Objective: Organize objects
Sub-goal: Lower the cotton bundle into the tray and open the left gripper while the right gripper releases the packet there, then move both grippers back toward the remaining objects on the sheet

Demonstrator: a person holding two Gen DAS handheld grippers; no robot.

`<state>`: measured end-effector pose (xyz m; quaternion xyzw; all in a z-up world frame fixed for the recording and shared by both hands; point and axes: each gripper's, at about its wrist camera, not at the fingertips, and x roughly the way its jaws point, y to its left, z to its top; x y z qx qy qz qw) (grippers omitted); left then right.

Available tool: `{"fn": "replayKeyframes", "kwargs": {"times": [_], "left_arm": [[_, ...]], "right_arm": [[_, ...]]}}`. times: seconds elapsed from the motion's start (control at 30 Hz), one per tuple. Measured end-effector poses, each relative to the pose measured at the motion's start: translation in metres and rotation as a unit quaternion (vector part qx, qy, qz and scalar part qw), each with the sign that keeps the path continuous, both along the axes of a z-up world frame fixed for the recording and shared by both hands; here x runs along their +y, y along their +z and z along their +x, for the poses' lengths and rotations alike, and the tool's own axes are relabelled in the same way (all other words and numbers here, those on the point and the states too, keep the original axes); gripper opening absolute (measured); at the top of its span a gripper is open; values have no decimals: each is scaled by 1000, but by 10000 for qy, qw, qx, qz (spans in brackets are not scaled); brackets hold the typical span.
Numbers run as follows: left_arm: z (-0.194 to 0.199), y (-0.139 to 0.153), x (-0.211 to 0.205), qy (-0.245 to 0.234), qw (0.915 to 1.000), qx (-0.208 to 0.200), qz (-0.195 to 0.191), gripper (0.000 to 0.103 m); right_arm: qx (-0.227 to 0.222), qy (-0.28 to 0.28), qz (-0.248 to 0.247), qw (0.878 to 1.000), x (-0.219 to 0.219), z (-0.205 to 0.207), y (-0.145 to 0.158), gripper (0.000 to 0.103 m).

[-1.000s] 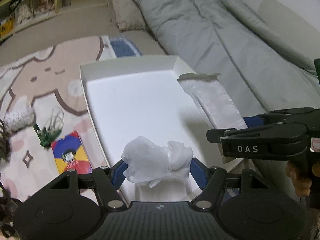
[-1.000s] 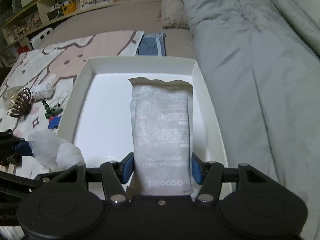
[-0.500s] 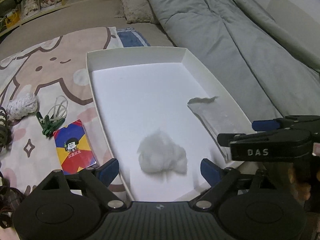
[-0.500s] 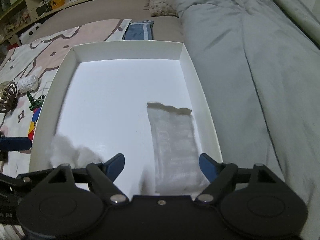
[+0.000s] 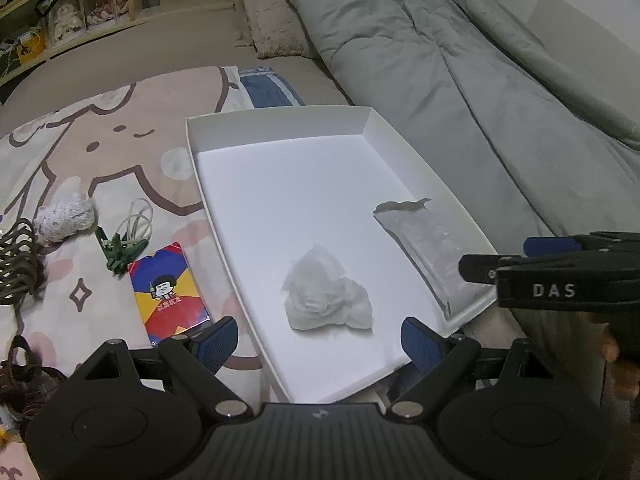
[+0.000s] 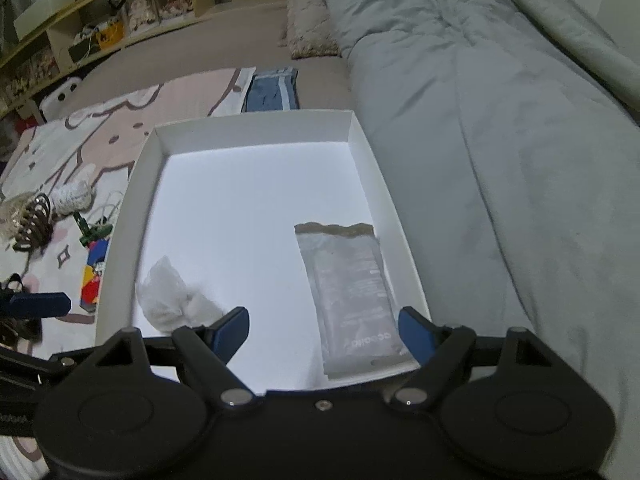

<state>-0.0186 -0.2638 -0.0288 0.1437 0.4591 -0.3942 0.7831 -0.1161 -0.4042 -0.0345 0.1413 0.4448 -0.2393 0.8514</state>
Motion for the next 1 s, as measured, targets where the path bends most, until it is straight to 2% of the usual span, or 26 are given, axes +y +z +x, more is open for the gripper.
{"fn": "replayKeyframes", "kwargs": {"times": [0.23,0.4,0.6,0.67,1.0], "left_arm": [[-6,11,12,12,10000,-62,-63,90],[-11,18,22,31,9999,-124,-113,96],[-15,26,34,71,9997,-155,-197,103],[-17,28,37,67,9996,-184,-202,103],[-22,36,58,81,9988,-352,-332,103]], "right_arm": [[-178,-132,-69,9997,8,-18,18,82],[-268,-222,-85,9994,13,-32,28,83],[-329,-336,-232,9986,23,-48,37,91],[-374,-333,-291,9983,27,-52,39,97],[-552,-410,-481,9965,48,-70,47,103]]}}
